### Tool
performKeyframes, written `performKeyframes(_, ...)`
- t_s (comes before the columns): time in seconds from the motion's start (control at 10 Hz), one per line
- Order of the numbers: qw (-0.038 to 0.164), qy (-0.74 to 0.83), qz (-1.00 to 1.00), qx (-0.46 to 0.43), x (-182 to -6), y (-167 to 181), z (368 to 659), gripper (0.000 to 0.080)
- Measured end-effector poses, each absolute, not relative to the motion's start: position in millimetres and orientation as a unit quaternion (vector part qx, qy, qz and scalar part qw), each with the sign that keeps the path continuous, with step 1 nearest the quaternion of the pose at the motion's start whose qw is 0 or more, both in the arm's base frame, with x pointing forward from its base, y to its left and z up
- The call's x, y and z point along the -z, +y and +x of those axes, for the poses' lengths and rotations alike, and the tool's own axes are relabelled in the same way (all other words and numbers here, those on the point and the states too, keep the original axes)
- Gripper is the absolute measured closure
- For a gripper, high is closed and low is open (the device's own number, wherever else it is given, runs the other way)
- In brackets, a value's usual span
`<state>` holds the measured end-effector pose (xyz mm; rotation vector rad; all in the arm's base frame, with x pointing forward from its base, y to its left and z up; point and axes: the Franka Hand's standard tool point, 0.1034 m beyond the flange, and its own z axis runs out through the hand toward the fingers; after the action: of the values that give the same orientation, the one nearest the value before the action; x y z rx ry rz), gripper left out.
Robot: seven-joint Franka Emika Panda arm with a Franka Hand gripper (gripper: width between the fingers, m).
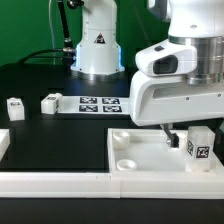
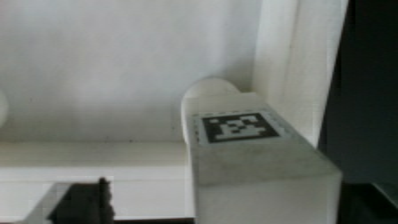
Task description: Assemble square table
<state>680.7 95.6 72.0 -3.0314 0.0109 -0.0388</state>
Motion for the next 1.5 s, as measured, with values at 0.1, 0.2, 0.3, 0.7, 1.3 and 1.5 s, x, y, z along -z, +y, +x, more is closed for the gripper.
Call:
performKeyframes(0.1, 0.055, 0.018, -0.998, 0.012, -72.0, 95.6, 680.7, 0.0279)
performKeyframes(0.2, 0.056, 0.049, -0.997, 0.010, -71.9, 95.8, 680.6, 0.0424)
performKeyframes(0.3, 0.056, 0.073, -0.996, 0.009, -71.9, 95.6, 680.7, 0.0511)
performKeyframes(0.7, 0.065, 0.276, -0.959, -0.004, -73.0, 90.5, 681.6, 0.0510)
performKeyframes(1.3, 0.067, 0.615, -0.785, -0.039, -71.4, 100.2, 679.1, 0.0509)
performKeyframes(1.5, 0.082, 0.679, -0.728, -0.044, -71.1, 97.6, 678.2, 0.0509)
